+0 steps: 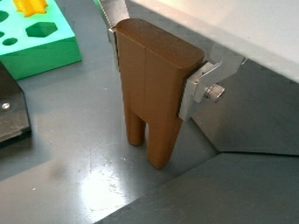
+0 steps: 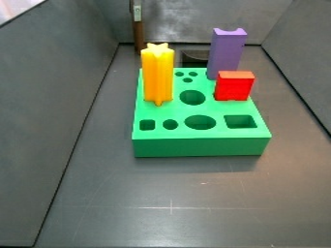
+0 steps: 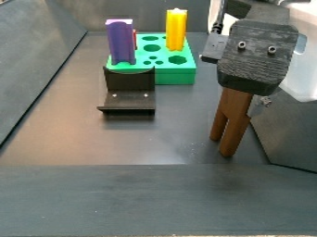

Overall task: Pick up the square-circle object. Move up. Move to above the board. Insert the square-circle object.
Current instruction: Pick up the square-circle object, then move up, then move to above the board.

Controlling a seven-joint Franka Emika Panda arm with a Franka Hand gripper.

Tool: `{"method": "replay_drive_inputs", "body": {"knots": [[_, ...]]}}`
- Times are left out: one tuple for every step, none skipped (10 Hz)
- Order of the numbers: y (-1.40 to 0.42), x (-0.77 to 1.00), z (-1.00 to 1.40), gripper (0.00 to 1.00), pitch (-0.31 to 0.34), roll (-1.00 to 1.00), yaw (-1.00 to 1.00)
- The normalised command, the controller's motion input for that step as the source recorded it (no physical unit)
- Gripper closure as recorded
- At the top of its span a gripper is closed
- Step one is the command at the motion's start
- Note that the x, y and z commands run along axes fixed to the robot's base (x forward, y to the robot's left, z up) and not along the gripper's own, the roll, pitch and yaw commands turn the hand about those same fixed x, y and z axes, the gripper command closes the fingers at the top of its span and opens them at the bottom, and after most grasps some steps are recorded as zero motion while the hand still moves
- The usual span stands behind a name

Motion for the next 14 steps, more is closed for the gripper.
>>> {"method": "replay_drive_inputs", "body": {"knots": [[0.00, 0.00, 0.00, 1.00, 0.000, 0.00, 0.00], [0.00, 0.00, 0.00, 1.00, 0.000, 0.00, 0.00], [0.00, 0.00, 0.83, 1.00, 0.000, 0.00, 0.00], [0.06, -0.05, 0.82, 1.00, 0.017, 0.00, 0.03], [0.05, -0.07, 0.76, 1.00, 0.040, 0.00, 0.03], [0.03, -0.05, 0.60, 1.00, 0.060, 0.02, 0.01], [0.02, -0.04, 0.46, 1.00, 0.074, 0.04, 0.00], [0.01, -0.02, 0.27, 1.00, 0.088, 0.06, 0.00], [-0.09, -0.07, 1.00, 1.00, 0.205, -0.05, 0.21], [-0.10, -0.06, 1.00, 1.00, 0.193, -0.07, 0.19], [-0.09, -0.06, 1.00, 1.00, 0.172, -0.05, 0.16], [-0.08, -0.05, 1.00, 1.00, 0.129, 0.00, 0.07], [-0.07, -0.04, 1.00, 1.00, 0.112, 0.03, 0.04], [-0.06, -0.04, 1.00, 1.00, 0.106, 0.04, 0.02]]}}
